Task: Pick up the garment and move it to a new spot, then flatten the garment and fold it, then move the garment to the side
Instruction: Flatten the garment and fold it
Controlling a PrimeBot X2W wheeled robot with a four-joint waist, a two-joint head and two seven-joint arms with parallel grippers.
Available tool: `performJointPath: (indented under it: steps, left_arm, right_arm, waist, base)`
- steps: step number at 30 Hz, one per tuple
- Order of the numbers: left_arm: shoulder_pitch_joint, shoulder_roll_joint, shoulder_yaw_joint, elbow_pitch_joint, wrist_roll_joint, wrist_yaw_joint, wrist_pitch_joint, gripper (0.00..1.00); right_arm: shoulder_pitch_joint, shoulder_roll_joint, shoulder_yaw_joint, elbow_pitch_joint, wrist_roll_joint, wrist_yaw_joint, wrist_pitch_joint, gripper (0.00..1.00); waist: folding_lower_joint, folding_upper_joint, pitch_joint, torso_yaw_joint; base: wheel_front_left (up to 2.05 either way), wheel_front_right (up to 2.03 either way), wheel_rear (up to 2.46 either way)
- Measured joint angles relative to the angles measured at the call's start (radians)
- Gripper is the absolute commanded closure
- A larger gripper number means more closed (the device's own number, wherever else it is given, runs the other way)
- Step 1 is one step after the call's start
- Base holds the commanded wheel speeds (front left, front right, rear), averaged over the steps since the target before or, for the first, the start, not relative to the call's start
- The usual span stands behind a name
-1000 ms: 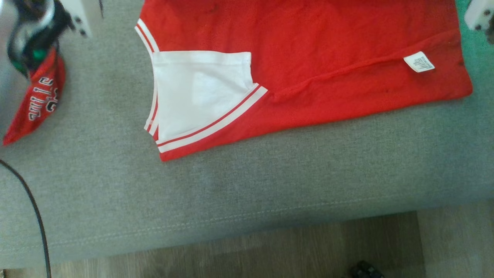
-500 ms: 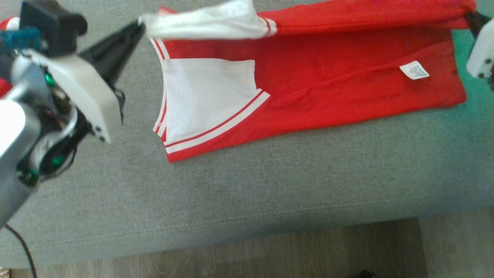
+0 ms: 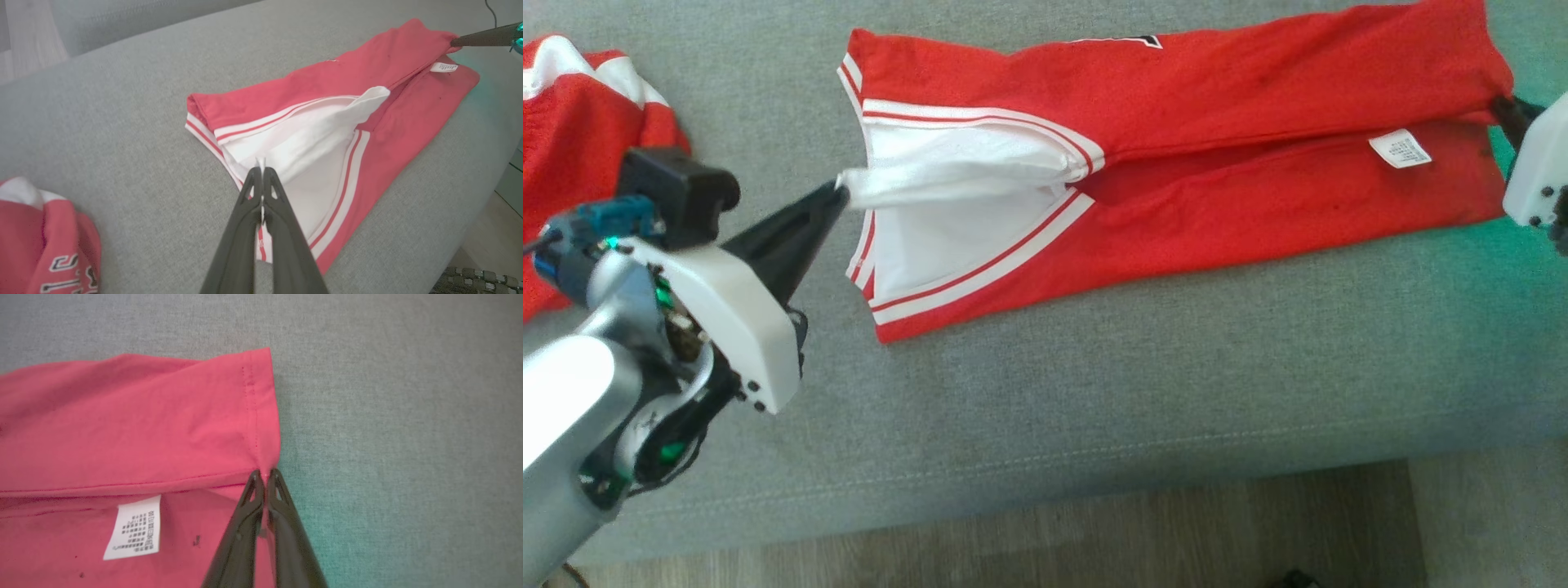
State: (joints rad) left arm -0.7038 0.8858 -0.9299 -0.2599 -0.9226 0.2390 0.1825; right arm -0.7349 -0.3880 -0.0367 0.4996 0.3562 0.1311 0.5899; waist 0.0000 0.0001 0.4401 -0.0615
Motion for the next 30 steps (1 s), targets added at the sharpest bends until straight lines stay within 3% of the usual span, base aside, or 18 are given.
performJointPath:
  steps: [8,9,10,11,13,14,18,21,25,30]
  left_arm:
    - [0.031,-0.035,-0.029,0.078,-0.019,-0.002,-0.021,1.0]
    - [0.034,-0.042,-0.03,0.088,-0.02,-0.002,-0.023,1.0]
    - [0.04,-0.049,-0.03,0.099,-0.021,-0.002,-0.029,1.0]
    - [0.049,-0.057,-0.03,0.107,-0.025,-0.001,-0.035,0.99]
    - [0.065,-0.074,-0.035,0.124,-0.028,0.001,-0.045,0.51]
    - [0.072,-0.086,-0.035,0.132,-0.028,0.009,-0.056,0.0]
    - [0.092,-0.128,-0.035,0.164,-0.001,0.063,-0.124,0.0]
    - [0.13,-0.173,-0.023,0.188,0.024,0.129,-0.222,0.0]
    - [0.221,-0.266,0.028,0.255,0.057,0.241,-0.397,0.0]
    - [0.312,-0.392,0.09,0.298,0.19,0.301,-0.431,0.0]
  right_arm:
    - [0.037,0.008,-0.03,-0.027,-0.012,0.0,0.028,1.0]
    - [0.04,0.01,-0.033,-0.027,-0.013,0.0,0.028,0.73]
    - [0.043,0.011,-0.035,-0.027,-0.013,0.0,0.027,0.33]
    - [0.048,0.015,-0.039,-0.028,-0.013,0.0,0.022,0.0]
    - [0.055,0.028,-0.053,-0.028,-0.021,0.0,-0.007,0.0]
    - [0.056,0.038,-0.066,-0.028,-0.024,0.0,-0.031,0.0]
    - [0.076,0.067,-0.126,-0.043,-0.063,0.0,-0.134,0.0]
    - [0.111,0.117,-0.199,-0.055,-0.079,0.0,-0.214,0.0]
    - [0.145,0.227,-0.29,-0.033,-0.067,0.0,-0.292,0.0]
    - [0.149,0.269,-0.387,0.063,-0.146,0.0,-0.374,0.0]
  waist:
    - [0.0,0.0,0.011,-0.001]
    - [0.0,0.0,0.01,-0.001]
    - [0.0,0.0,0.009,-0.001]
    - [0.0,0.0,0.007,-0.001]
    - [0.0,0.0,0.0,-0.002]
    - [0.0,0.0,-0.004,-0.002]
    - [0.0,0.0,-0.026,0.001]
    - [0.0,0.0,-0.049,0.004]
    - [0.0,0.0,-0.086,0.006]
    - [0.0,0.0,-0.129,0.03]
  base:
    - [0.0,0.0,0.0]
    - [0.0,0.0,0.0]
    - [0.0,0.0,0.0]
    - [0.0,0.0,0.0]
    - [0.0,0.0,0.0]
    - [0.0,0.0,0.0]
    - [0.0,0.0,0.0]
    - [0.0,0.0,0.0]
    - [0.0,0.0,0.0]
    - [0.0,0.0,0.0]
